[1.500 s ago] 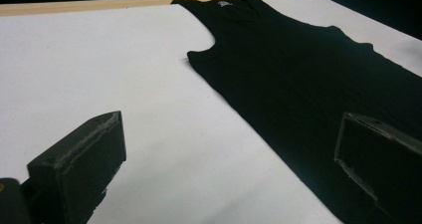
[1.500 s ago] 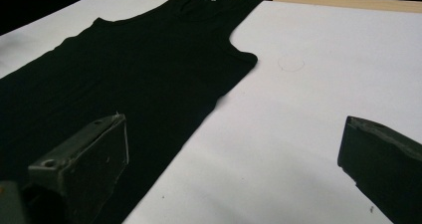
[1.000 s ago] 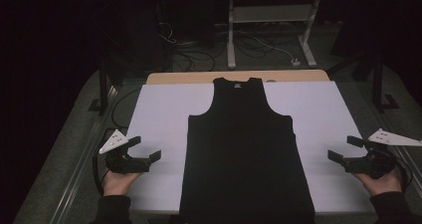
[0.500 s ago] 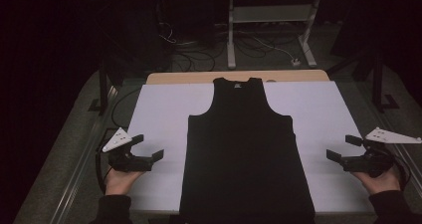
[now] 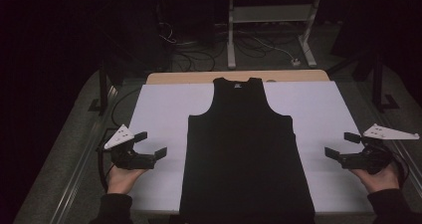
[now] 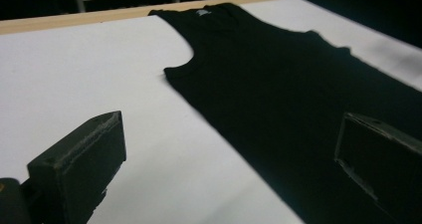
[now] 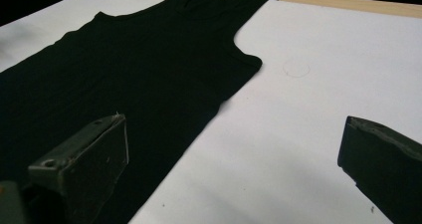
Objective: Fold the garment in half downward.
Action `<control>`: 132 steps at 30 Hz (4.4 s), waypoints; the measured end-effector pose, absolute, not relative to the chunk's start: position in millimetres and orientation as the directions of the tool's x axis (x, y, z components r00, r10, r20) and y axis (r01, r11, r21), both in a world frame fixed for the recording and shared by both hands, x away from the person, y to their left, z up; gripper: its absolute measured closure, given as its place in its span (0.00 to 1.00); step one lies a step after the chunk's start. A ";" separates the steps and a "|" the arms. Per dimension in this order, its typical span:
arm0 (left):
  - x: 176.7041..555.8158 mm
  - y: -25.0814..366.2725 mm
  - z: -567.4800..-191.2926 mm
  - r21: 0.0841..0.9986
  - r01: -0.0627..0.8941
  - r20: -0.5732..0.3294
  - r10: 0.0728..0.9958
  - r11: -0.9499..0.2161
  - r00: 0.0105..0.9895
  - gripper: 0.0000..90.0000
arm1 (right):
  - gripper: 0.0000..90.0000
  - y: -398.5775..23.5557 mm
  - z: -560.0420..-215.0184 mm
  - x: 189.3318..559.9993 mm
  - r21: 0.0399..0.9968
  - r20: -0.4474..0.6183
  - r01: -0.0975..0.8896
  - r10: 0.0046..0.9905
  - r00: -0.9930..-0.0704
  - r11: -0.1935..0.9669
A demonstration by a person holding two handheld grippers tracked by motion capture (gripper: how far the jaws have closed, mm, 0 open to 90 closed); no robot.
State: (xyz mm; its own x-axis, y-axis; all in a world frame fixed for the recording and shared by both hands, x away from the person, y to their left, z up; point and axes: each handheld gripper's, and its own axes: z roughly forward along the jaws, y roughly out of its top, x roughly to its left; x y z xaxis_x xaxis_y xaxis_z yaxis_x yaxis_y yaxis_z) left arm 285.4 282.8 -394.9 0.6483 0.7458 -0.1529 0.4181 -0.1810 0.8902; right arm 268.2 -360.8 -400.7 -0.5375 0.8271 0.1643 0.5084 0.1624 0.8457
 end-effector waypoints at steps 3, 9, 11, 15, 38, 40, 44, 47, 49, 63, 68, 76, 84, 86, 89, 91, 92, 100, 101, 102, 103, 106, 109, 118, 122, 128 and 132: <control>285.2 281.9 -391.9 0.897 0.411 -0.163 0.740 -0.164 0.652 0.00 | 0.00 -358.8 -398.1 269.8 0.844 0.148 0.504 0.824 -0.547 0.182; 287.7 278.5 -383.7 0.898 0.400 -0.140 0.742 -0.183 0.655 0.00 | 0.00 -356.3 -393.1 272.7 0.845 0.134 0.498 0.824 -0.551 0.195; 289.8 277.5 -383.1 0.893 0.408 -0.144 0.738 -0.190 0.659 0.00 | 0.00 -354.8 -391.4 274.3 0.843 0.132 0.499 0.822 -0.554 0.201; 293.5 275.9 -382.2 0.889 0.414 -0.148 0.731 -0.197 0.666 0.00 | 0.00 -352.5 -386.8 277.1 0.842 0.128 0.497 0.817 -0.562 0.210; 314.1 265.3 -363.4 0.878 0.410 -0.125 0.708 -0.248 0.695 0.00 | 0.00 -338.9 -366.6 300.7 0.828 0.134 0.504 0.785 -0.604 0.247; 316.6 264.9 -361.5 0.877 0.409 -0.122 0.705 -0.254 0.698 0.00 | 0.00 -338.3 -365.6 301.5 0.829 0.135 0.503 0.785 -0.605 0.245; 321.6 260.8 -359.6 0.867 0.410 -0.102 0.701 -0.285 0.705 0.00 | 0.00 -334.7 -363.0 306.6 0.824 0.134 0.506 0.780 -0.612 0.256; 325.5 258.6 -359.3 0.858 0.415 -0.099 0.695 -0.303 0.712 0.00 | 0.00 -333.1 -362.9 309.2 0.822 0.131 0.506 0.780 -0.612 0.260; 327.6 258.3 -358.3 0.859 0.415 -0.103 0.692 -0.300 0.714 0.00 | 0.00 -331.7 -362.4 311.7 0.818 0.132 0.510 0.777 -0.615 0.265; 341.2 251.5 -358.2 0.862 0.416 -0.118 0.682 -0.291 0.722 0.00 | 0.00 -320.7 -357.9 326.6 0.807 0.126 0.513 0.764 -0.633 0.293; 349.6 246.8 -357.8 0.856 0.422 -0.122 0.678 -0.298 0.725 0.00 | 0.00 -316.1 -356.6 333.5 0.807 0.118 0.507 0.758 -0.642 0.303; 362.1 237.3 -357.9 0.852 0.428 -0.131 0.671 -0.300 0.730 0.00 | 0.00 -308.9 -355.8 342.9 0.798 0.118 0.514 0.755 -0.645 0.315; 370.5 231.6 -361.7 0.844 0.445 -0.145 0.671 -0.299 0.727 0.00 | 0.00 -303.3 -354.8 353.0 0.796 0.109 0.508 0.749 -0.654 0.328; 372.4 231.4 -363.8 0.838 0.453 -0.149 0.672 -0.303 0.725 0.00 | 0.00 -301.3 -354.8 356.0 0.793 0.113 0.512 0.747 -0.655 0.329; 375.7 231.5 -366.8 0.833 0.460 -0.150 0.676 -0.307 0.722 0.00 | 0.00 -298.6 -357.9 361.5 0.789 0.118 0.518 0.746 -0.655 0.330; 377.6 231.9 -368.3 0.833 0.466 -0.158 0.678 -0.299 0.718 0.00 | 0.00 -298.2 -358.8 362.5 0.788 0.121 0.520 0.746 -0.655 0.330; 378.8 232.3 -369.1 0.832 0.468 -0.159 0.679 -0.298 0.716 0.00 | 0.00 -297.7 -360.1 363.9 0.787 0.121 0.522 0.747 -0.654 0.329; 387.6 232.4 -374.6 0.821 0.488 -0.175 0.684 -0.295 0.708 0.00 | 0.00 -295.8 -368.3 374.1 0.773 0.135 0.542 0.749 -0.648 0.330; 388.9 232.4 -374.4 0.820 0.488 -0.173 0.684 -0.299 0.709 0.00 | 0.00 -296.3 -368.9 375.3 0.772 0.137 0.544 0.749 -0.648 0.329; 389.7 231.9 -374.1 0.820 0.487 -0.169 0.686 -0.300 0.707 0.00 | 0.00 -296.7 -369.4 376.5 0.771 0.138 0.545 0.750 -0.647 0.328; 390.4 231.2 -373.1 0.818 0.486 -0.159 0.690 -0.308 0.706 0.00 | 0.00 -297.1 -369.9 377.6 0.771 0.141 0.547 0.751 -0.645 0.326; 393.8 228.8 -371.5 0.820 0.483 -0.162 0.685 -0.307 0.710 0.00 | 0.00 -298.6 -371.3 380.9 0.768 0.147 0.555 0.754 -0.640 0.320; 397.8 225.3 -370.2 0.817 0.486 -0.162 0.684 -0.311 0.711 0.00 | 0.00 -300.2 -373.0 384.9 0.764 0.157 0.565 0.760 -0.631 0.311; 409.2 217.7 -372.0 0.803 0.491 -0.156 0.677 -0.337 0.720 0.00 | 0.00 -301.3 -375.0 397.2 0.758 0.161 0.575 0.766 -0.623 0.308; 414.9 217.4 -375.8 0.797 0.503 -0.165 0.682 -0.333 0.713 0.00 | 0.00 -301.3 -376.0 403.0 0.759 0.173 0.580 0.767 -0.618 0.296; 422.0 218.2 -384.8 0.783 0.528 -0.182 0.691 -0.328 0.700 0.00 | 0.00 -301.9 -383.5 409.9 0.743 0.192 0.604 0.773 -0.605 0.288; 426.5 219.0 -390.1 0.777 0.537 -0.187 0.696 -0.327 0.694 0.00 | 0.00 -301.0 -389.0 413.9 0.734 0.195 0.613 0.774 -0.602 0.292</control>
State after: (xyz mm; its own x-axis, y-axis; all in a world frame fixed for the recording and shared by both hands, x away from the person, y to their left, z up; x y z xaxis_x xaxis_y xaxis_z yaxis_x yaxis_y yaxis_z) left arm 426.5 219.0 -390.1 0.6937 0.6957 -0.1866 0.5372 -0.3270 0.7775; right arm 413.9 -301.0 -389.0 -0.6023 0.7742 0.1948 0.6132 0.2925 0.7338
